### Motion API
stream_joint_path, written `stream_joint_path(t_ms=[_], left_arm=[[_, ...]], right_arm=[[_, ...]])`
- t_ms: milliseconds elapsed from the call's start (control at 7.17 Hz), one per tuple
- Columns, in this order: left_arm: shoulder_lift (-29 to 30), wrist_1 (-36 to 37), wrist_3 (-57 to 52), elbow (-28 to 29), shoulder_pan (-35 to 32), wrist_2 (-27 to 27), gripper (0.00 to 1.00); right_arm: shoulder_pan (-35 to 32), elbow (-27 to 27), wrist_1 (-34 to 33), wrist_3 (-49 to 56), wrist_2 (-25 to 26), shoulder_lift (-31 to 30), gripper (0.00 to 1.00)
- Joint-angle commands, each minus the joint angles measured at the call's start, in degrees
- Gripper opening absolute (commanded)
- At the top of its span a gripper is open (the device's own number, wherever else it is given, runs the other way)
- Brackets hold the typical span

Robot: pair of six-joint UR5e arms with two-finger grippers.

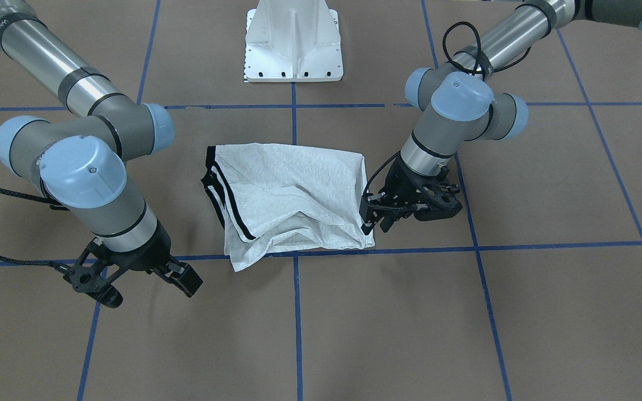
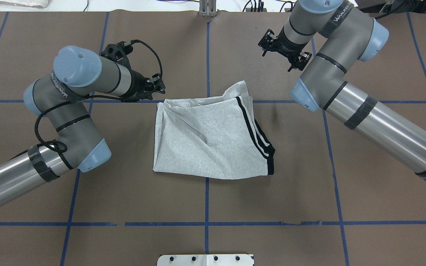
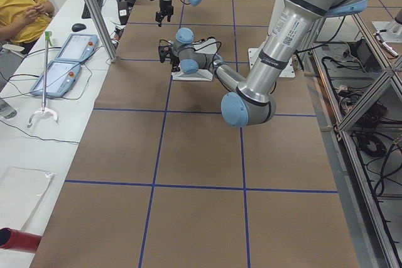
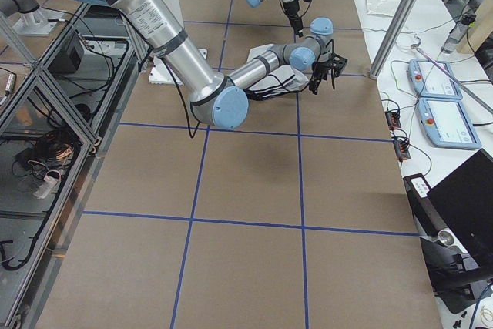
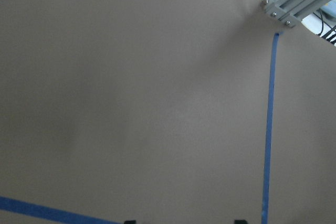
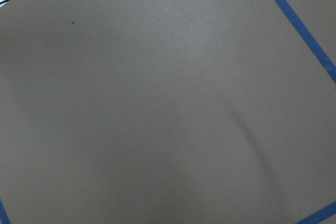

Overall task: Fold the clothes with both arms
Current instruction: 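Open both grippers and raise them away from the folded shirt, then grasp the folded shirt's corner with the left gripper and drag it outward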

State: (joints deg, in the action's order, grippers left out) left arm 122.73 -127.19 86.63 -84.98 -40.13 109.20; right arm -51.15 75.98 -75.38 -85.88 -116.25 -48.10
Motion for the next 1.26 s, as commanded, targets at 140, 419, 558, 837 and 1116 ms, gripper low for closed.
stream_joint_path(t_ms=[140, 419, 558, 837, 1116], left_arm=[[-0.82, 0.01, 0.2, 0.25, 2.25, 9.0, 0.42], [-0.82, 0.01, 0.29, 0.95, 3.22, 9.02, 0.42], [-0.82, -0.07, 0.12, 1.04, 3.22, 9.02, 0.42], [-0.65, -0.34, -0.15, 1.04, 3.4, 9.02, 0.0], [-1.08, -6.12, -0.76, 2.44, 2.18, 9.02, 0.0]], right_arm=[[-1.06, 0.49, 0.05, 0.01, -1.43, -0.32, 1.0], [-1.23, 1.01, -0.03, 0.01, -1.35, -0.32, 1.0], [-1.23, 1.28, -0.21, 0.01, -1.35, -0.41, 1.0], [-1.23, 2.06, -0.12, 0.01, -1.35, -1.11, 1.0], [-1.23, 2.6, -0.03, 0.01, -1.35, -1.82, 1.0]])
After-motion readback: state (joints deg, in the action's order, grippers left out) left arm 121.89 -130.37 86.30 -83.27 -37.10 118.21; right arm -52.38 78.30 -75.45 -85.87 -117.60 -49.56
